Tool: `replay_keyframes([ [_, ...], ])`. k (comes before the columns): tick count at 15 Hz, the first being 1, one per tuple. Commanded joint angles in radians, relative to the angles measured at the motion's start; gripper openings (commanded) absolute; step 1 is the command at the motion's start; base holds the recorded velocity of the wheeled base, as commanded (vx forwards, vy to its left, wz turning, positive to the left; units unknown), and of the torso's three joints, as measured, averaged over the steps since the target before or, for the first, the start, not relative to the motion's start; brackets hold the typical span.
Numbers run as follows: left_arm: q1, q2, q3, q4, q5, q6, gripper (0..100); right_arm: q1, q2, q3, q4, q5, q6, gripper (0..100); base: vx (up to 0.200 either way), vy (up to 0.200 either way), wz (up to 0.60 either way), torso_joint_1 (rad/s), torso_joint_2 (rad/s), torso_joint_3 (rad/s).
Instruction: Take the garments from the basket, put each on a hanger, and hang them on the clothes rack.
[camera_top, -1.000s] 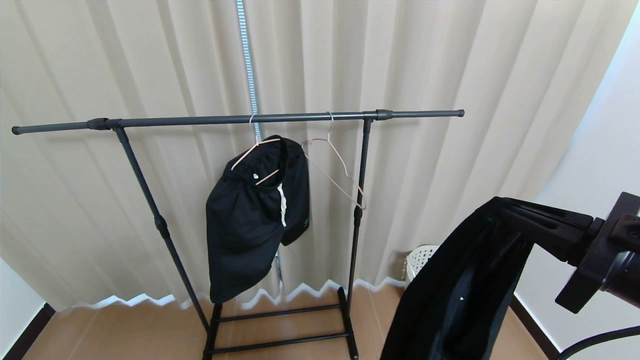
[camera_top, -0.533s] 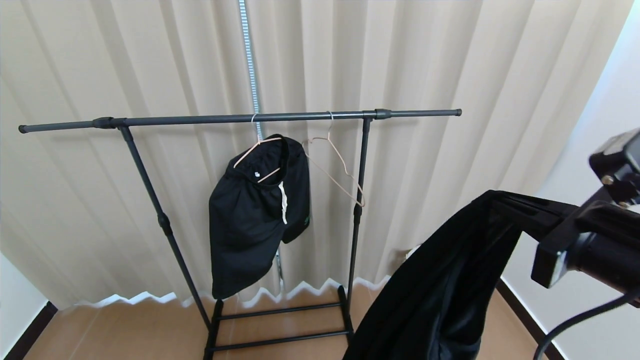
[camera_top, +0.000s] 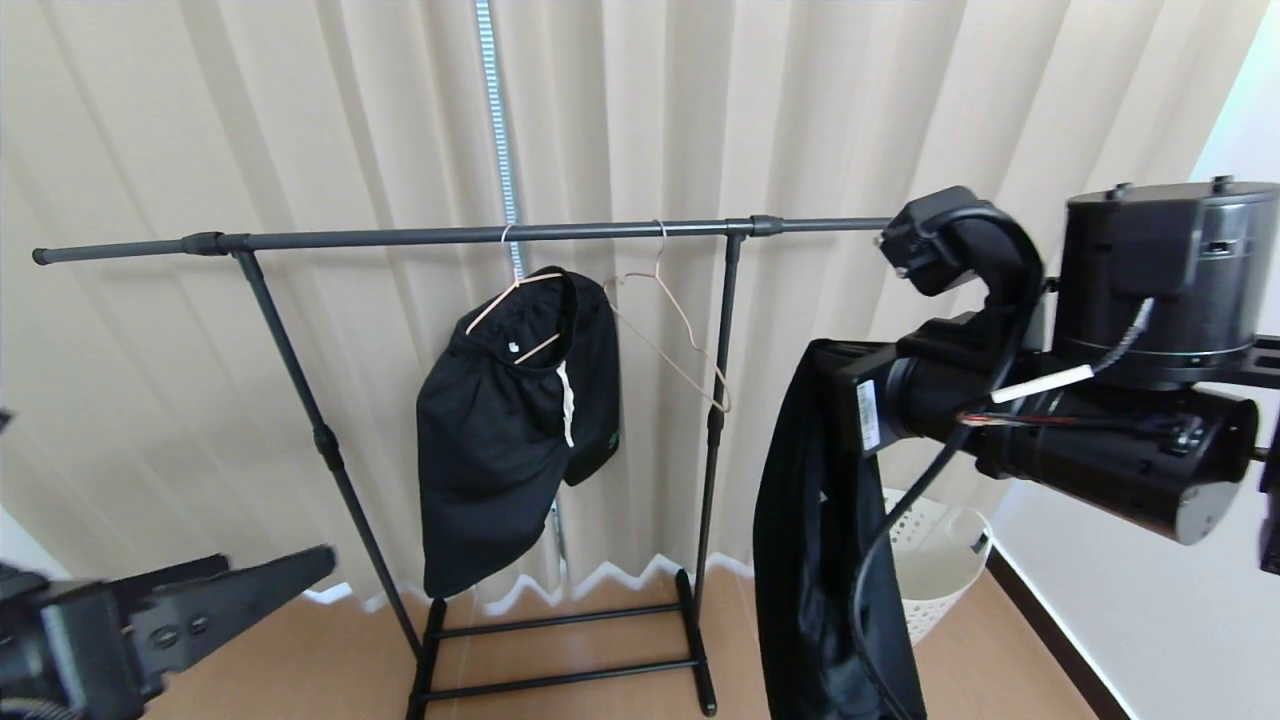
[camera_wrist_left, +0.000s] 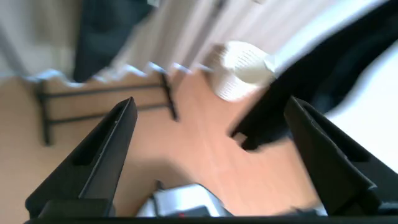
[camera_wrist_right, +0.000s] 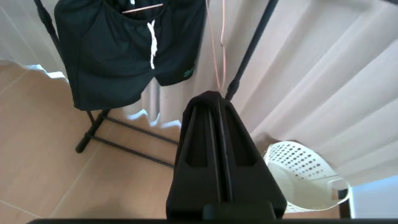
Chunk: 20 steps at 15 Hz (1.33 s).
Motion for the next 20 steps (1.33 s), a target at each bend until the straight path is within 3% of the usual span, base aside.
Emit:
replay_keyframes([
  [1, -0.198, 0.400, -0.251, 0.003, 0.005, -0.088, 100, 0.007, 0.112, -0.044, -0.011, -0.001, 0.030, 0, 0.000, 0.000, 0.00, 0.000, 0.00, 0.000],
  [3, -0.201, 0.449, -0.254, -0.005, 0.005, -0.036, 100, 0.057, 0.151, -0.065, -0.011, -0.013, 0.064, 0, 0.000, 0.000, 0.00, 0.000, 0.00, 0.000],
  [5, -0.224, 0.527, -0.229, -0.068, 0.012, -0.022, 100, 0.086, 0.206, -0.098, -0.012, -0.093, 0.107, 0, 0.000, 0.000, 0.00, 0.000, 0.00, 0.000],
  [7, -0.241, 0.615, -0.196, -0.183, 0.078, -0.022, 100, 0.131, 0.249, -0.134, -0.012, -0.148, 0.168, 0, 0.000, 0.000, 0.00, 0.000, 0.00, 0.000],
  [8, -0.253, 0.667, -0.194, -0.247, 0.174, -0.024, 100, 0.154, 0.254, -0.148, -0.012, -0.177, 0.182, 0, 0.000, 0.000, 0.00, 0.000, 0.00, 0.000],
  [10, -0.284, 0.715, -0.186, -0.290, 0.241, -0.025, 100, 0.189, 0.252, -0.151, -0.012, -0.185, 0.204, 0, 0.000, 0.000, 0.00, 0.000, 0.00, 0.000],
  [14, -0.322, 0.767, -0.176, -0.327, 0.264, -0.024, 100, 0.261, 0.246, -0.154, -0.012, -0.223, 0.231, 0, 0.000, 0.000, 0.00, 0.000, 0.00, 0.000],
  [20, -0.339, 0.814, -0.171, -0.379, 0.315, -0.024, 100, 0.295, 0.234, -0.150, -0.012, -0.223, 0.239, 0, 0.000, 0.000, 0.00, 0.000, 0.00, 0.000],
])
